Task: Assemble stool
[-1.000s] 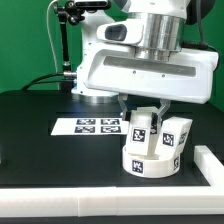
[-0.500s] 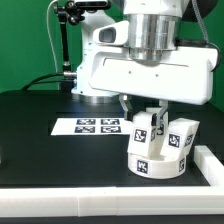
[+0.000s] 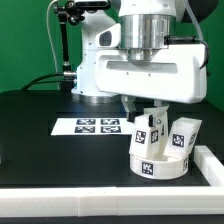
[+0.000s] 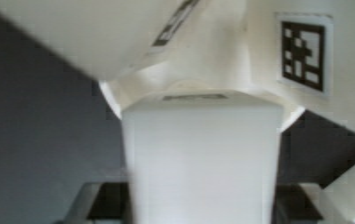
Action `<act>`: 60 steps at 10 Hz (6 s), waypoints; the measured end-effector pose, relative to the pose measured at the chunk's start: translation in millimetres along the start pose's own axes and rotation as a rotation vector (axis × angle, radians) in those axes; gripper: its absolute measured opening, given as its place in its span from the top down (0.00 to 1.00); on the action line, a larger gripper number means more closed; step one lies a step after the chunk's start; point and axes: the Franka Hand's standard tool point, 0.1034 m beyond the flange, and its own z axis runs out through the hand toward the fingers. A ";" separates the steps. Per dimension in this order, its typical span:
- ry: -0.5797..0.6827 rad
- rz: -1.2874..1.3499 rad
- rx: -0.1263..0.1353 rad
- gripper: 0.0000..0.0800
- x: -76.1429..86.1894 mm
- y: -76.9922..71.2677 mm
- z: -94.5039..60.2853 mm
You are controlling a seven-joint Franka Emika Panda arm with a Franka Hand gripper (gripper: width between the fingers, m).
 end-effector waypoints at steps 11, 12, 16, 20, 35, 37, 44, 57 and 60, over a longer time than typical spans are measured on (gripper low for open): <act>-0.102 0.948 0.099 0.58 3.5 4.6 1.1; -0.101 0.944 0.099 0.58 3.5 4.6 1.1; -0.106 0.833 0.106 0.20 -1.7 -13.6 -13.7; -0.082 0.497 0.116 0.19 0.0 -10.8 -11.2; 0.033 -0.999 0.079 0.19 2.2 -14.1 -14.3; 0.031 -1.200 0.062 0.19 1.3 -13.0 -13.6; 0.011 -1.601 0.002 0.19 9.4 -1.3 -10.7; -0.055 -2.159 -0.086 0.58 6.0 1.1 6.5; -0.053 -2.117 -0.086 0.58 7.0 1.7 6.5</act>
Offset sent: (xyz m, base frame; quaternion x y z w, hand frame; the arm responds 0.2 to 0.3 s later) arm -0.0046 -0.0123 -0.0074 0.0448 -0.0439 0.2358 0.9698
